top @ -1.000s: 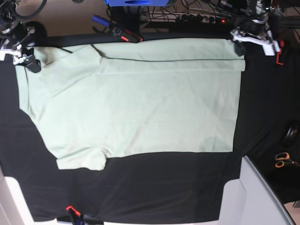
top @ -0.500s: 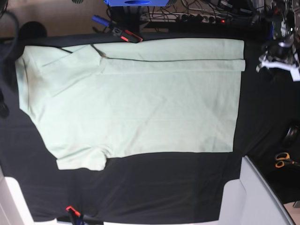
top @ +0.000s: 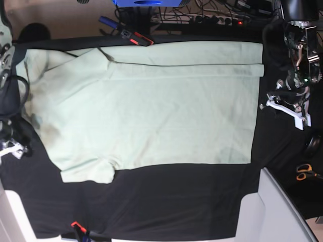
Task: Fold the T-shirt properly
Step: 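Release the shirt and move both grippers to the shirt's side edges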
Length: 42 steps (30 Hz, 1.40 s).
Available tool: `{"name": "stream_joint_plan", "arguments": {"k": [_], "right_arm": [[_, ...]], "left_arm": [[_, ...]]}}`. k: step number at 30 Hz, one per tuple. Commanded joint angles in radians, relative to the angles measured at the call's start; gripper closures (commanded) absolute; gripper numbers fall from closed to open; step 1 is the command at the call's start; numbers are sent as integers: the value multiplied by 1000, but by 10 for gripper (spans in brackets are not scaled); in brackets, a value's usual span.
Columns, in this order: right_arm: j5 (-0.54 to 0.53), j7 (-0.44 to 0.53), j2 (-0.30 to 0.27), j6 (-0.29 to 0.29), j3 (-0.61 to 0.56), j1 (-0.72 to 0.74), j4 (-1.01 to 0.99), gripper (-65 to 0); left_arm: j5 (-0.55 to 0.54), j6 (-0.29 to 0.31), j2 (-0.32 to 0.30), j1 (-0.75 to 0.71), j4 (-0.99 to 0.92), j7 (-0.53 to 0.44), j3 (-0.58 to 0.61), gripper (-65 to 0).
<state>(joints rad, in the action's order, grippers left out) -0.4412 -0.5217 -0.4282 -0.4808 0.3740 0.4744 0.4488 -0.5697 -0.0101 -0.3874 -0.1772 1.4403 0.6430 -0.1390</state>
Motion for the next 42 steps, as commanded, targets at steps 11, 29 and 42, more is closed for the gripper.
{"name": "stream_joint_plan", "arguments": {"k": [11, 29, 42], "right_arm": [[22, 223, 56, 15, -145, 134, -253, -598], [18, 231, 117, 21, -247, 145, -252, -596], [18, 229, 137, 27, -252, 145, -227, -556]], "left_arm": [[32, 6, 38, 21, 18, -22, -17, -244], [32, 6, 38, 23, 17, -22, -17, -244], [32, 6, 43, 91, -3, 38, -9, -244]]}}
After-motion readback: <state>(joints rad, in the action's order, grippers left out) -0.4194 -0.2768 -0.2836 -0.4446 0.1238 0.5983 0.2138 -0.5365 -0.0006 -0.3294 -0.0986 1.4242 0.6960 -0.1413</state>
